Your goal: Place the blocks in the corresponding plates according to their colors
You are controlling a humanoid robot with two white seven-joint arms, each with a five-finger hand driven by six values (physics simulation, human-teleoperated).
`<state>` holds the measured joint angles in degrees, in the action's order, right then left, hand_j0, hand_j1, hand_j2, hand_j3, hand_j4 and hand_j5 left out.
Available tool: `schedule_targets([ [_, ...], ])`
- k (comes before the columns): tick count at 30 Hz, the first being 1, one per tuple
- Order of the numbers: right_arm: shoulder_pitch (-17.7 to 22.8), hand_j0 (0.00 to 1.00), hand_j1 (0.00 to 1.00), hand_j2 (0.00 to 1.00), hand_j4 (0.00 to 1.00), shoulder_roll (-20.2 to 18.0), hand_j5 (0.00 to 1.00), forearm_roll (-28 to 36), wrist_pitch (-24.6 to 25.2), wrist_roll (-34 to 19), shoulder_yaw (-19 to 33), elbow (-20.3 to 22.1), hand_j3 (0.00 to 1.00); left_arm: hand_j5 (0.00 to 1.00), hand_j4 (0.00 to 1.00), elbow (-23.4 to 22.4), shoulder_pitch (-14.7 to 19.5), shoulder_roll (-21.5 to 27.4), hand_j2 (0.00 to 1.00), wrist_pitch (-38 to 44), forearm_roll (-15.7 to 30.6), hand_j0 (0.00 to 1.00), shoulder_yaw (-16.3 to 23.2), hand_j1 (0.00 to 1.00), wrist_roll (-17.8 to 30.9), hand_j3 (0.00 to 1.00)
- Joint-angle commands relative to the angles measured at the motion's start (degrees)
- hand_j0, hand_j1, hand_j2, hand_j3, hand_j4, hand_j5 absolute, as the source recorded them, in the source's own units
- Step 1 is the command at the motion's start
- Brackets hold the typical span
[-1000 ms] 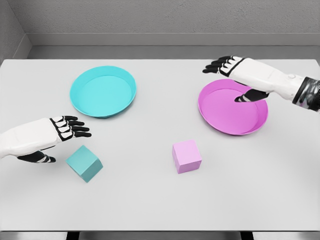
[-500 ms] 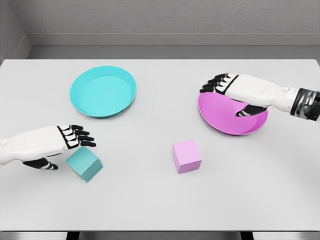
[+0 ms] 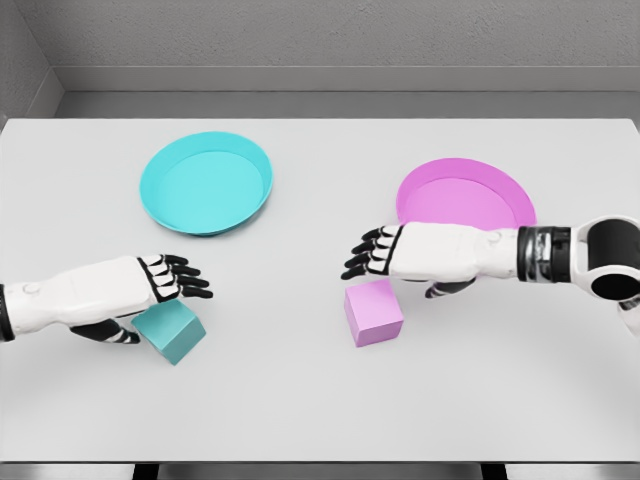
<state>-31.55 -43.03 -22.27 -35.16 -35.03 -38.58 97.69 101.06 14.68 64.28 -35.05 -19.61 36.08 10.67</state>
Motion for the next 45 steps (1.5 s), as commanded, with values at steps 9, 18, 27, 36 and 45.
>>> schedule_targets([
  [9, -2.1, 1.0, 1.0, 1.0, 1.0, 0.3, 1.0, -1.7, 0.2, 0.0, -7.3, 2.2, 1.0, 1.0, 1.0, -0.1, 0.0, -0.4, 1.0, 0.0, 0.1, 1.0, 2.5, 1.0, 0.3, 1.0],
  [18, -2.2, 1.0, 1.0, 1.0, 1.0, 0.5, 1.0, -5.3, 0.2, 0.0, -9.4, 2.1, 1.0, 0.99, 0.99, -1.2, 0.2, -0.4, 0.99, 0.0, -1.0, 0.99, 2.5, 0.99, 0.3, 0.99],
  [27, -2.2, 0.63, 0.63, 0.63, 0.63, 2.3, 0.63, -8.7, 0.2, 0.0, -9.0, 0.0, 0.63, 0.83, 0.83, -1.1, 0.1, -2.1, 0.83, 0.0, -3.2, 0.83, 2.6, 0.83, 0.3, 0.83],
  [36, -2.1, 0.48, 0.48, 0.48, 0.48, 2.3, 0.48, -7.9, 0.2, 0.0, -6.9, -1.2, 0.48, 0.62, 0.62, -0.8, 0.1, -2.1, 0.62, 0.0, -3.3, 0.62, 2.9, 0.62, 0.3, 0.62],
  [45, -2.7, 0.48, 0.48, 0.48, 0.48, 2.8, 0.48, 4.0, 0.2, 0.0, 1.0, -8.1, 0.48, 0.39, 0.39, -0.8, 2.9, -2.0, 0.39, 0.0, -3.2, 0.39, 2.9, 0.39, 0.3, 0.39],
])
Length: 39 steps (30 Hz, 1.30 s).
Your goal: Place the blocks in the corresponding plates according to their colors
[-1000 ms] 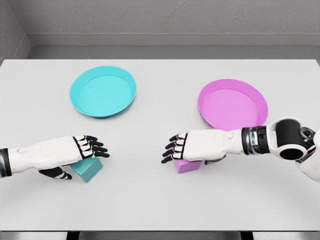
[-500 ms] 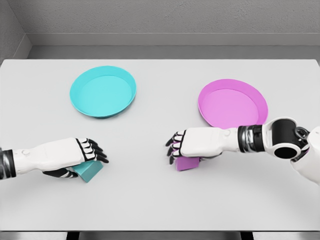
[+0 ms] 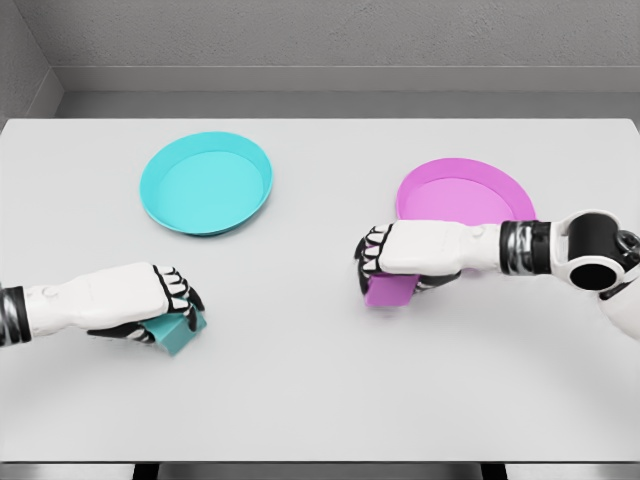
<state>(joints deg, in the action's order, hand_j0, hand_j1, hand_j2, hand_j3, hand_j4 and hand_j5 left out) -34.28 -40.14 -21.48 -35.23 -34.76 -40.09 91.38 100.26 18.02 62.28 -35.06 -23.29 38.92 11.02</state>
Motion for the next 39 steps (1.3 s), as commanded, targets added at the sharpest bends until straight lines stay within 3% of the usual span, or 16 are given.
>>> schedule_targets([
  [1, 0.0, 0.48, 0.48, 0.48, 0.48, -1.3, 0.48, 5.4, 0.2, -0.2, 4.0, -2.9, 0.48, 0.39, 0.39, -0.1, 0.2, 0.0, 0.39, 0.1, 0.4, 0.39, -0.1, 0.39, 0.0, 0.39],
  [6, 0.2, 0.48, 0.48, 0.48, 0.48, -3.5, 0.48, 15.3, 0.2, -0.2, 11.4, -8.6, 0.48, 0.36, 0.36, -0.4, 2.9, -0.6, 0.36, 0.1, 0.9, 0.36, -0.2, 0.36, 0.0, 0.36],
  [10, 0.6, 0.49, 0.49, 0.49, 0.49, -4.6, 0.49, 18.9, 0.2, -0.2, 15.9, -13.0, 0.49, 0.36, 0.36, -4.6, 6.2, -3.9, 0.36, 0.1, 0.9, 0.36, -0.2, 0.36, 0.0, 0.36],
  [12, 0.7, 0.91, 0.91, 0.91, 0.91, -4.2, 0.91, 18.9, 0.2, -0.2, 15.9, -13.5, 0.91, 0.36, 0.36, -4.8, 7.7, -4.0, 0.36, 0.1, 1.3, 0.36, -0.4, 0.36, -0.1, 0.36],
  [13, 0.9, 1.0, 1.0, 1.0, 1.0, -4.4, 1.0, 18.8, 0.2, -0.2, 15.9, -13.7, 1.0, 0.36, 0.36, -5.2, 8.9, -4.0, 0.36, 0.1, 1.3, 0.36, -0.5, 0.36, -0.1, 0.36],
  [22, 0.9, 1.0, 1.0, 1.0, 1.0, -4.4, 1.0, 18.4, 0.2, -0.2, 15.8, -13.7, 1.0, 0.36, 0.36, -17.2, 18.5, -13.1, 0.36, 0.1, 1.1, 0.36, -1.1, 0.36, 0.1, 0.36],
  [25, 0.9, 1.0, 1.0, 1.0, 1.0, -4.4, 1.0, 18.3, 0.2, -0.2, 15.8, -13.7, 1.0, 0.36, 0.36, -21.3, 22.0, -17.9, 0.36, 0.1, 1.1, 0.36, -1.3, 0.36, 4.0, 0.36],
  [29, 0.9, 1.0, 1.0, 1.0, 1.0, -4.5, 1.0, 18.0, 0.2, -0.2, 16.1, -13.6, 1.0, 0.37, 0.37, -23.7, 23.3, -20.2, 0.37, 0.1, 0.5, 0.37, -1.2, 0.37, 4.1, 0.37],
  [33, 1.0, 1.0, 1.0, 1.0, 1.0, -4.6, 1.0, 18.0, 0.2, -0.2, 16.7, -13.5, 1.0, 0.39, 0.39, -33.0, 25.7, -27.1, 0.39, 0.1, -1.8, 0.39, -1.1, 0.39, 8.6, 0.39],
  [35, 1.0, 1.0, 1.0, 1.0, 1.0, -4.7, 1.0, 18.0, 0.2, -0.2, 16.7, -13.5, 1.0, 0.47, 0.47, -35.8, 25.8, -28.7, 0.47, 2.2, -2.3, 0.47, -1.0, 0.47, 8.6, 0.47],
  [39, 1.0, 1.0, 1.0, 1.0, 1.0, -4.8, 1.0, 18.0, 0.2, -0.2, 16.7, -13.5, 1.0, 0.8, 0.8, -36.5, 25.8, -29.8, 0.8, 7.5, -2.2, 0.8, -1.1, 0.8, 8.6, 0.8],
])
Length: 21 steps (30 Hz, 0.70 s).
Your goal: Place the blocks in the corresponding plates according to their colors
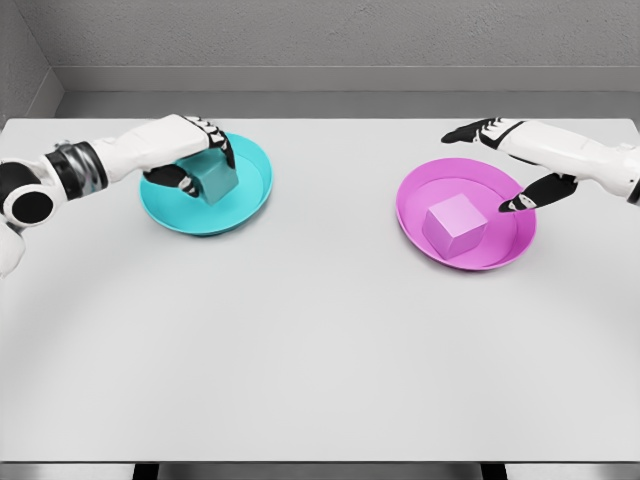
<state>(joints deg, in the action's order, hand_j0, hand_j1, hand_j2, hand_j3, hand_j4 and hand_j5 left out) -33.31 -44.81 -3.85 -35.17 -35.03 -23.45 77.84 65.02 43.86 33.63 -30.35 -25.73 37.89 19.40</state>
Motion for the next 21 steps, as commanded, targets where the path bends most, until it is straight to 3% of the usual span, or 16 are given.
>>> schedule_targets([
  [1, 0.0, 1.0, 1.0, 1.0, 1.0, -0.1, 1.0, 0.4, 0.2, 0.0, 0.1, 0.0, 1.0, 0.86, 0.86, -1.4, 0.0, -1.3, 0.86, 4.0, 0.2, 0.86, -0.1, 0.86, 0.1, 0.86],
  [5, 0.0, 1.0, 1.0, 1.0, 1.0, -1.9, 1.0, 0.2, 0.2, 0.0, 0.2, -0.3, 1.0, 1.0, 1.0, -1.6, 0.1, -1.3, 1.0, 4.4, 0.8, 1.0, -0.2, 1.0, 0.1, 1.0],
  [7, 0.2, 1.0, 1.0, 1.0, 1.0, -2.2, 1.0, -1.0, 0.2, 0.0, 4.2, -3.2, 1.0, 1.0, 1.0, -1.5, 0.1, -1.1, 1.0, 4.3, 0.9, 1.0, -0.3, 1.0, 0.0, 1.0],
  [10, 0.6, 1.0, 1.0, 1.0, 1.0, -2.4, 1.0, -1.3, 0.2, 0.0, 4.5, -4.3, 1.0, 1.0, 1.0, -0.8, 0.3, 0.5, 1.0, 2.1, 3.4, 1.0, -1.1, 1.0, -0.1, 1.0],
  [12, 0.6, 1.0, 1.0, 1.0, 1.0, -2.5, 1.0, -1.4, 0.2, 0.0, 4.6, -5.1, 1.0, 1.0, 1.0, -0.7, 0.1, 5.7, 1.0, -4.6, 8.3, 1.0, -2.1, 1.0, -0.2, 1.0],
  [14, 0.7, 1.0, 1.0, 1.0, 1.0, -2.5, 1.0, -2.0, 0.2, 0.0, 4.6, -5.2, 1.0, 1.0, 1.0, -0.8, -0.4, 10.8, 1.0, -4.6, 9.5, 1.0, -4.7, 1.0, -0.2, 1.0],
  [16, 0.6, 1.0, 1.0, 1.0, 1.0, -2.5, 1.0, -2.0, 0.2, 0.0, 4.6, -5.2, 1.0, 1.0, 1.0, -1.1, -1.7, 12.1, 1.0, -4.6, 10.5, 1.0, -4.8, 1.0, -0.2, 1.0],
  [18, 0.6, 1.0, 1.0, 1.0, 1.0, -2.5, 1.0, -2.0, 0.2, 0.0, 4.6, -5.2, 1.0, 1.0, 1.0, -1.6, -4.9, 16.6, 1.0, -4.6, 14.7, 1.0, -4.8, 1.0, -0.2, 1.0],
  [21, 0.6, 1.0, 1.0, 1.0, 1.0, -2.5, 1.0, -2.0, 0.2, 0.0, 4.6, -5.2, 1.0, 1.0, 1.0, -1.5, -6.6, 17.3, 1.0, -4.6, 15.6, 1.0, -4.7, 1.0, -0.2, 1.0],
])
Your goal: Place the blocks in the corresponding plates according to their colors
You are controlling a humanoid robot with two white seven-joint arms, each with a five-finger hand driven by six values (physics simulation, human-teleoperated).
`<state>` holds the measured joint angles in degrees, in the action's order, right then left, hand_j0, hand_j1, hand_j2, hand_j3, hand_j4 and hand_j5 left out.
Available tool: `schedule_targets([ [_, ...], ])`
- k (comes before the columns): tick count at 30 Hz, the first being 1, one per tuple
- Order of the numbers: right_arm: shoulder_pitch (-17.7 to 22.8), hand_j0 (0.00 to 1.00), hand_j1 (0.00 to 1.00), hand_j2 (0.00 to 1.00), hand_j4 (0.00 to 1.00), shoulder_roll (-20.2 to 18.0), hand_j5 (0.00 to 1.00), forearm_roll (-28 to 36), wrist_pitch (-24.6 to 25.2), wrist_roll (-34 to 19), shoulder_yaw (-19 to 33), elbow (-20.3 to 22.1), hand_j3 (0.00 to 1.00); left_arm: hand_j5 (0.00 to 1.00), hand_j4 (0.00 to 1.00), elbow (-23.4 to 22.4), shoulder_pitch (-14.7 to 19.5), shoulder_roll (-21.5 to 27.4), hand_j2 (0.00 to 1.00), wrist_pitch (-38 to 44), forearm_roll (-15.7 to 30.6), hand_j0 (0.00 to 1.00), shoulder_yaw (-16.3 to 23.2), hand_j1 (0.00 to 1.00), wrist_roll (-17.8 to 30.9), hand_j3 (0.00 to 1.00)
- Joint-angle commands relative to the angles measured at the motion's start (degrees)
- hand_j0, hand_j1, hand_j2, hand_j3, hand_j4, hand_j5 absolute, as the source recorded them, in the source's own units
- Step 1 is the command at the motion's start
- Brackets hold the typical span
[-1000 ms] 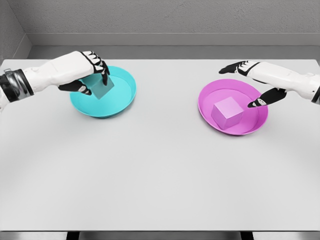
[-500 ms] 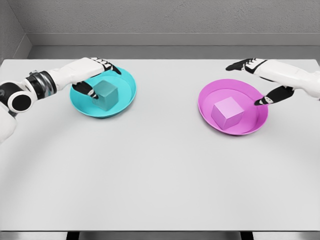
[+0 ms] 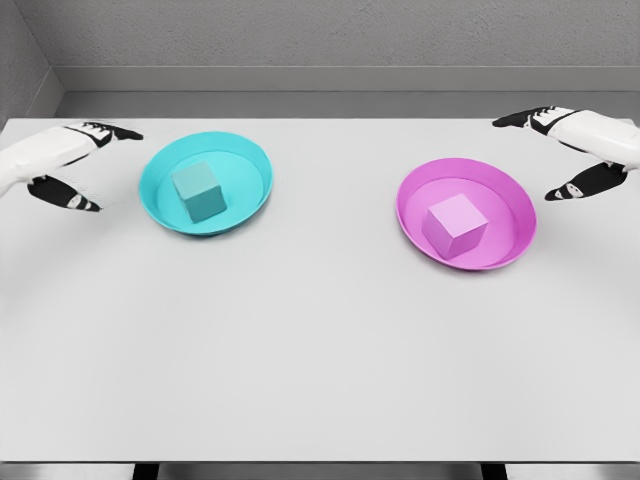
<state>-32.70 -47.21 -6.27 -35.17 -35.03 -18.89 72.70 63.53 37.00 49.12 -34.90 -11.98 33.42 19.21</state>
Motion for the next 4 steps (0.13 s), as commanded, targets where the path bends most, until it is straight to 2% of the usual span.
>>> schedule_targets([
  [1, 0.0, 1.0, 1.0, 1.0, 1.0, -0.1, 1.0, 0.4, 0.2, 0.0, 0.1, 0.0, 1.0, 1.0, 1.0, -0.1, -0.1, 1.8, 1.0, -0.1, 2.0, 1.0, -0.1, 1.0, 0.0, 1.0],
  [4, 0.0, 1.0, 1.0, 1.0, 1.0, -0.2, 1.0, 0.4, 0.2, 0.0, 0.0, 0.1, 1.0, 1.0, 1.0, -0.3, -0.1, 2.0, 1.0, -0.1, 2.0, 1.0, -0.1, 1.0, 0.0, 1.0],
])
